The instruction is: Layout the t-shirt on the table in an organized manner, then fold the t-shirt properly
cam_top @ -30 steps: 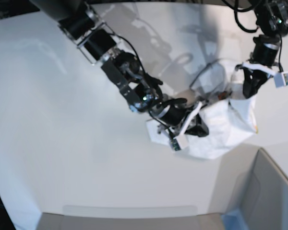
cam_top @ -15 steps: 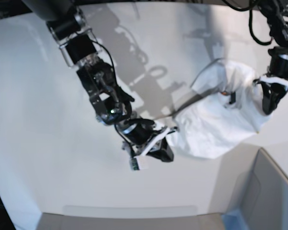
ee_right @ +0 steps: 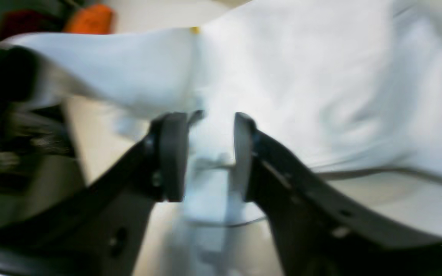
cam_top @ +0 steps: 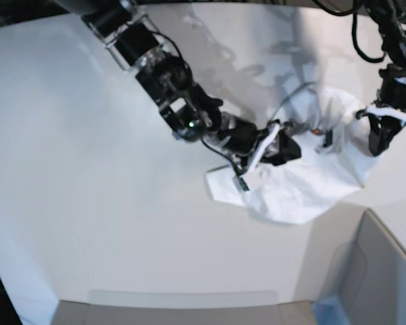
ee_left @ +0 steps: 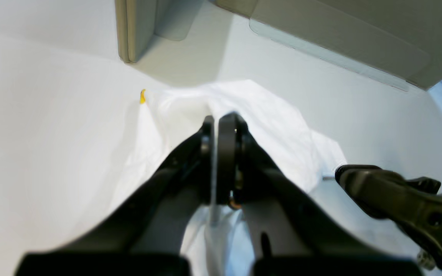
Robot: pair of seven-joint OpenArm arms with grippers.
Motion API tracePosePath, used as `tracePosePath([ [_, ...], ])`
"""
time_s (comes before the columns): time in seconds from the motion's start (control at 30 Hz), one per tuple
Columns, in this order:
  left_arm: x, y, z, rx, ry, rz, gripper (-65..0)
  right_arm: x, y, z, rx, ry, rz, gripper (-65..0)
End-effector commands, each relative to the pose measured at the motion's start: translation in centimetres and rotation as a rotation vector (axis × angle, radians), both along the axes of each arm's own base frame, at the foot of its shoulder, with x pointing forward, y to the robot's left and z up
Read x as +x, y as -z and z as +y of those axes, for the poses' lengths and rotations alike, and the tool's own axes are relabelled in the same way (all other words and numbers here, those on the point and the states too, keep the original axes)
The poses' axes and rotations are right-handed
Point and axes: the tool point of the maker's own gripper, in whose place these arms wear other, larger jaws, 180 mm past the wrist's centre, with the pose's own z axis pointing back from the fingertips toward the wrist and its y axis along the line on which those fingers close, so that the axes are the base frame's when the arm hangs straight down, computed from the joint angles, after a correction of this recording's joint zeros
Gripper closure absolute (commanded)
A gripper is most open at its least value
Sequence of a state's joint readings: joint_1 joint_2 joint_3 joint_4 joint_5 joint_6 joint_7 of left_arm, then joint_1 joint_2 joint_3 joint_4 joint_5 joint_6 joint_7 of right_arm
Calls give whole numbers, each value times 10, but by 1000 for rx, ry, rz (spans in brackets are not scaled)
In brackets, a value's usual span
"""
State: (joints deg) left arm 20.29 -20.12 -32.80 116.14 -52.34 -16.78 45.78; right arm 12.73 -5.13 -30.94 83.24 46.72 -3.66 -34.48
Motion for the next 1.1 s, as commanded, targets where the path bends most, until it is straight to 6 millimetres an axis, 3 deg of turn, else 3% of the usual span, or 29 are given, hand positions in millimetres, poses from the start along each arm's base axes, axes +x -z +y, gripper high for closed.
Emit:
tracePosePath([
  [0.0,3,-12,0,18,12,-33,0,-1,-21,11,82,-4,-4,-262],
  [0.2,1,-8,-2,13,21,-11,0,-17,-11,23,154,5,116,-265],
  [0.33,1,-8,-2,13,21,-11,0,-5,16,19,156,87,173,-265],
  [0.5,2,-8,-3,13,22,-11,0,-1,50,11,178,202,370,-265],
  [0.67,2,-8,-3,13,22,-11,0,2,51,12,172,202,372,-265],
  [0.73,2,-8,-3,13,22,-11,0,11,49,11,162,203,359,-265],
  [0.93,1,-7,-2,12,21,-10,0,49,71,-3,64,247,352,-265],
  [1.07,1,-6,-4,4,18,-10,0,69,62,-6,81,264,290,-265],
])
